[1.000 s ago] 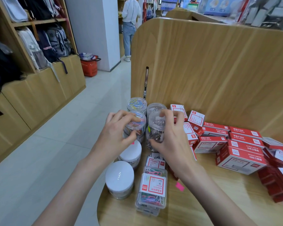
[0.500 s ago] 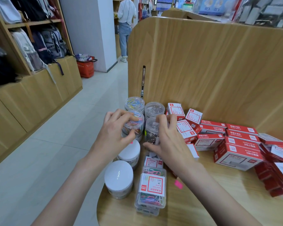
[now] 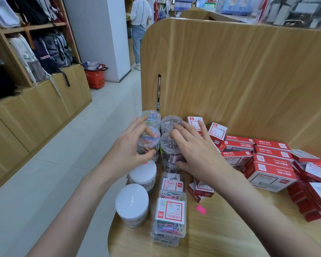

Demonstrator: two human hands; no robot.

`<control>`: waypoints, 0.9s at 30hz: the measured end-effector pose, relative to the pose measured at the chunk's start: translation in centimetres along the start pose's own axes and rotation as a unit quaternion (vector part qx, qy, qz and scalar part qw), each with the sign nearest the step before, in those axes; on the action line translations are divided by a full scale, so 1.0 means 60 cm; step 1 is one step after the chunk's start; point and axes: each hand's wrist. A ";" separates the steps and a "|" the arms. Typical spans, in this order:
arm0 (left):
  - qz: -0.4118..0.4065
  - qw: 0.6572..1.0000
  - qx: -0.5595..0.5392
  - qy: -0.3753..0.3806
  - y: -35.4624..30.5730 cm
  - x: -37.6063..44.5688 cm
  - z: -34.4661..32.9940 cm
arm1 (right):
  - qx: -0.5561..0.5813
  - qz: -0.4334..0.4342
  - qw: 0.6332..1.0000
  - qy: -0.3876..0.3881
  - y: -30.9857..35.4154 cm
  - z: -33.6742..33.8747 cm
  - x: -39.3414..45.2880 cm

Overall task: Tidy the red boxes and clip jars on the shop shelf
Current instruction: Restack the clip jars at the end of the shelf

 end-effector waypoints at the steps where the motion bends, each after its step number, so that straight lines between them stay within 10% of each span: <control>1: 0.007 1.000 -0.001 0.021 0.001 0.004 0.001 | -0.009 0.008 1.000 0.015 -0.003 0.002 0.001; 27: -0.035 0.997 0.039 0.048 0.014 0.014 0.005 | 0.067 0.008 0.993 0.093 -0.025 0.024 0.025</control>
Point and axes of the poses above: each hand's wrist, its own x-axis towards the middle knuckle, its own z-axis out of the back of the hand, y = z × x, and after that the axes turned 15 degrees about -z, right-handed
